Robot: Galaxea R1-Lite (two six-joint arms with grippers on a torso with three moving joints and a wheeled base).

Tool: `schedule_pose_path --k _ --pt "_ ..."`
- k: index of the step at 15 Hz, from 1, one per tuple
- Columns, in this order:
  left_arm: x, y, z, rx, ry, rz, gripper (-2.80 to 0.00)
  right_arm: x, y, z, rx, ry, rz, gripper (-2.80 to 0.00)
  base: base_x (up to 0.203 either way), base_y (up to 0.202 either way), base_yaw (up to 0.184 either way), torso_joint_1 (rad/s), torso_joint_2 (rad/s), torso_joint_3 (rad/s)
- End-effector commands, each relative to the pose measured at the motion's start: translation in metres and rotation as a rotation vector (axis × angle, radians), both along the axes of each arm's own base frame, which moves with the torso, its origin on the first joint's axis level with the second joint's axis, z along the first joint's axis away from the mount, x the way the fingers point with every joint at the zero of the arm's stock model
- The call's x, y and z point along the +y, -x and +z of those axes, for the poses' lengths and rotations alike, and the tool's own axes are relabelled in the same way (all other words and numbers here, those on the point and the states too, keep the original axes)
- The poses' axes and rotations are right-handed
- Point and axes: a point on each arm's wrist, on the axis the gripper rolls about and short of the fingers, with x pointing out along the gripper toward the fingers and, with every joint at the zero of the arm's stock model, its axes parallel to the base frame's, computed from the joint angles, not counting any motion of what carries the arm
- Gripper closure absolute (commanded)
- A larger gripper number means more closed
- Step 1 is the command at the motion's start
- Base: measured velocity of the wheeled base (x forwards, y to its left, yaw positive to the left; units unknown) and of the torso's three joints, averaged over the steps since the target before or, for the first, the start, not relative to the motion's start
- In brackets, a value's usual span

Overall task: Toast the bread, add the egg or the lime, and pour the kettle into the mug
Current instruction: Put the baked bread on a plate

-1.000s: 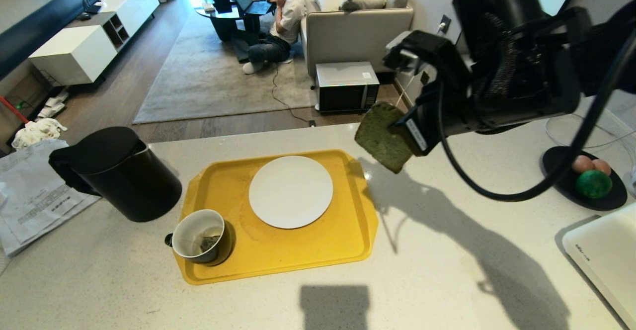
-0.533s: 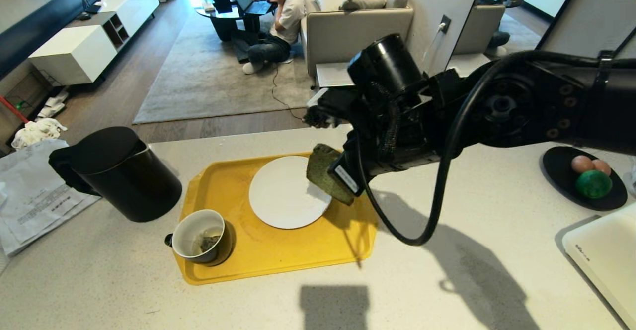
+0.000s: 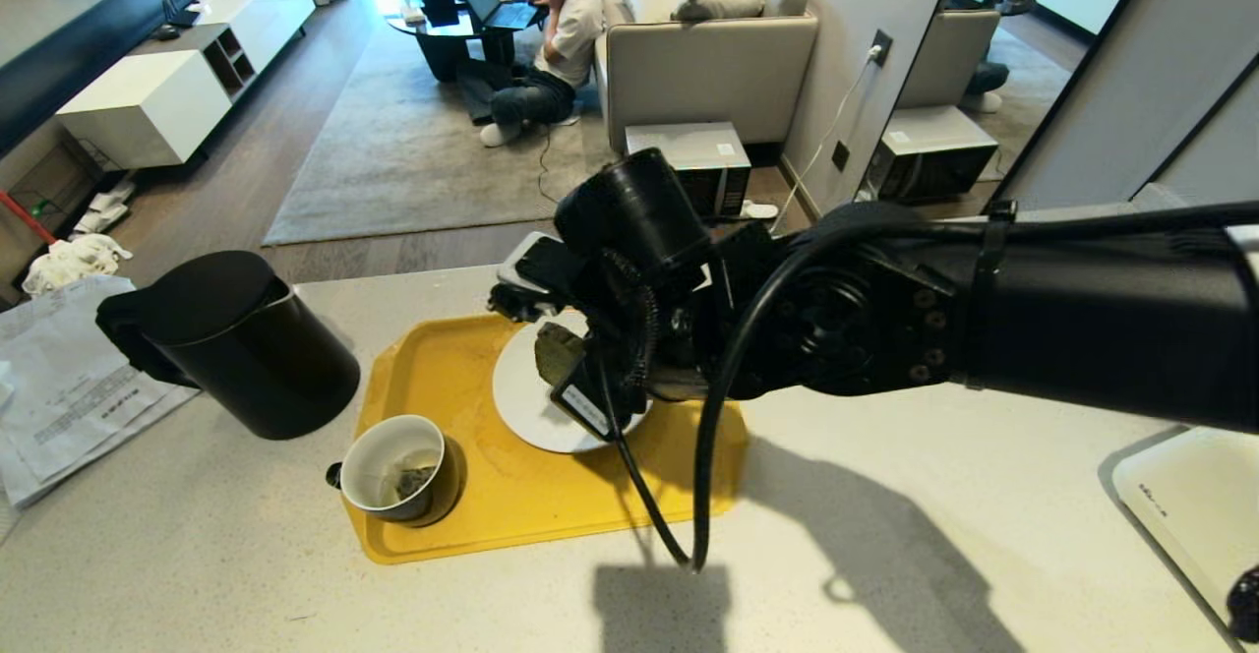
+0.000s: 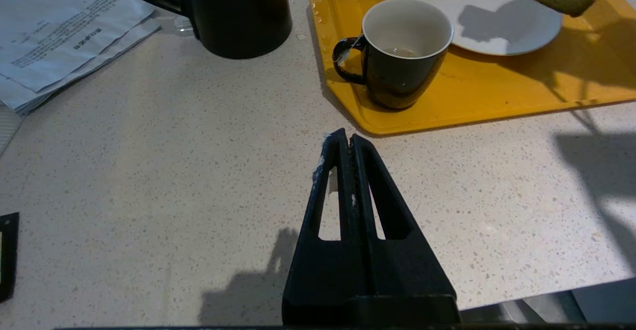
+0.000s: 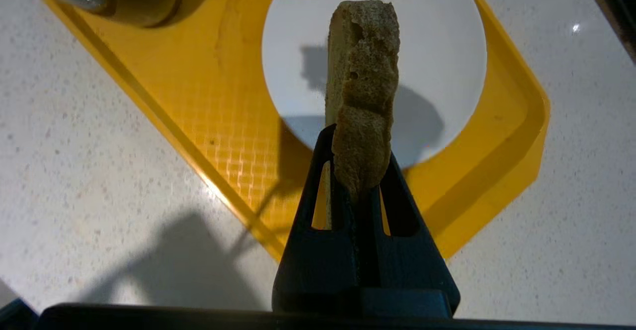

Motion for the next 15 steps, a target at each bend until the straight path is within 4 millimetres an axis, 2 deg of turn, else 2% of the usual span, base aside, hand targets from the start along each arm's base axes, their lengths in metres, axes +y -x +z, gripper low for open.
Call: schedule_pose_path --k 1,6,15 --pt "0.0 0.0 0.0 -0.002 0.0 0.0 0.0 0.017 -0.006 -0.019 -0.022 -0.002 0.0 0.0 0.0 0.0 0.0 0.0 0.0 0.0" --pt "0.0 0.0 0.0 0.0 0.0 0.0 0.0 0.03 -0.017 -0.027 -0.118 -0.036 -0.016 0.0 0.0 0.0 0.0 0.0 0.0 0.0" --pt "0.0 0.0 0.0 0.0 0.0 0.0 0.0 0.008 -0.061 -0.024 -0.281 -0.014 -0.135 0.0 0.0 0.0 0.0 0.0 0.0 0.0"
